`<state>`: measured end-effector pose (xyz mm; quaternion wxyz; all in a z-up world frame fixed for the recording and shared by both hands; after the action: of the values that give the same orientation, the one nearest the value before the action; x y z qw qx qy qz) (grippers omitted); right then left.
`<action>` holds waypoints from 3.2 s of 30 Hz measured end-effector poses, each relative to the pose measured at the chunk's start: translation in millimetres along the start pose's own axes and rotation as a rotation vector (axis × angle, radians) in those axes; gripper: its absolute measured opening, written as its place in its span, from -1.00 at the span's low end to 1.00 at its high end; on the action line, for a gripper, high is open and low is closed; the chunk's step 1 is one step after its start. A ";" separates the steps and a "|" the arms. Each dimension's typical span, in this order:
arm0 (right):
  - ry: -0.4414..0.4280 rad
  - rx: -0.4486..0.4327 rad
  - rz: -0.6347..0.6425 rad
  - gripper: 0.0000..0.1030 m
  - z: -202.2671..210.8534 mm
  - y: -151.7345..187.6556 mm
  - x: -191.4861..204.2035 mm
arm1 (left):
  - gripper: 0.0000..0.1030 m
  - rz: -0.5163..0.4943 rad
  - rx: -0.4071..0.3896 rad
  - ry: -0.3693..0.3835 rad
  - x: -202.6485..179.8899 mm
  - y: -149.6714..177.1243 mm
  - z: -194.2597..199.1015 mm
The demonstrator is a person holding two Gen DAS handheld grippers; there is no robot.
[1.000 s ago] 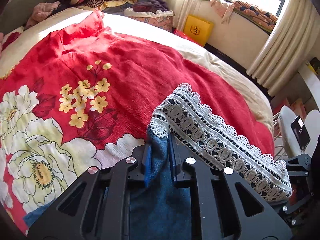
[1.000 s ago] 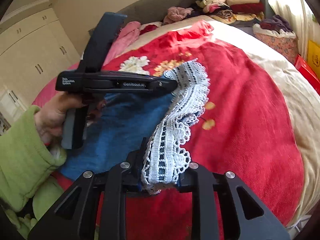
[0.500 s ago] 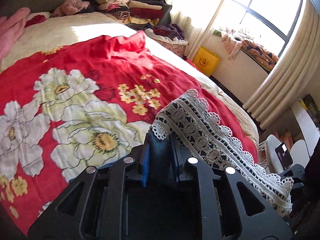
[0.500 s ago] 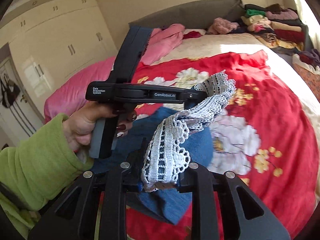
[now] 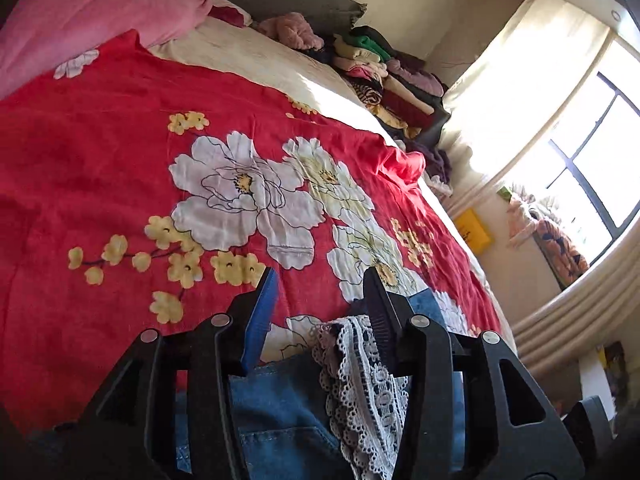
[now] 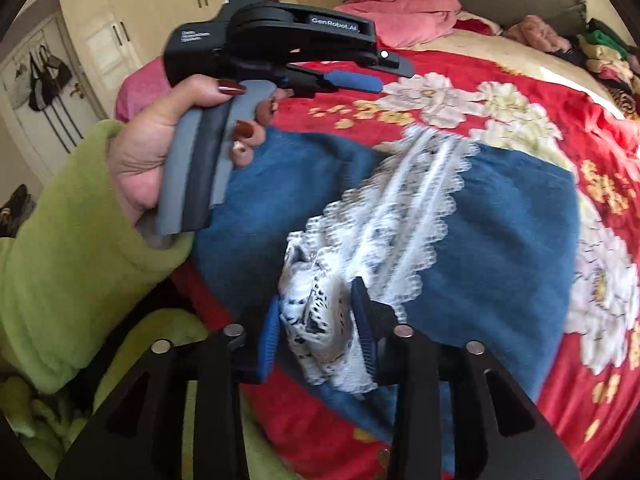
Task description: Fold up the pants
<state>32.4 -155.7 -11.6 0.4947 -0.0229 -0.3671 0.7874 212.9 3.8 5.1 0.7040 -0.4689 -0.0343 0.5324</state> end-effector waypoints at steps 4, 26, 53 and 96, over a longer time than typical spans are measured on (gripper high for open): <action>0.003 -0.078 -0.002 0.03 29.9 -4.3 -7.0 | -0.08 -0.004 0.027 0.017 -7.1 6.1 -7.6; 0.289 -0.076 -0.345 -0.16 -17.1 -66.4 -185.3 | -0.72 -0.167 0.193 -0.078 -30.8 28.1 -49.8; 0.254 -0.214 -0.127 0.62 82.7 22.4 -86.6 | 0.41 -0.114 0.184 -0.140 -74.5 115.4 71.9; 0.223 -0.193 -0.172 0.66 82.9 34.5 -80.1 | 0.32 -0.200 0.232 -0.251 -113.5 137.3 62.1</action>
<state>13.8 -273.8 2.0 0.5934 -0.1261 -0.3846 0.6958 31.5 -47.1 -4.7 0.7928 -0.3086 -0.1066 0.5147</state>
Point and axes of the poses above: each gripper's, at about its wrist camera, not at the fingertips, and z roughly against the way its jaws point, x to its left, y to its underside, the point moved 1 cm from there along -z, roughly the way its jaws point, and after that the axes turned 9 degrees about -z, right-handed, at the moved point
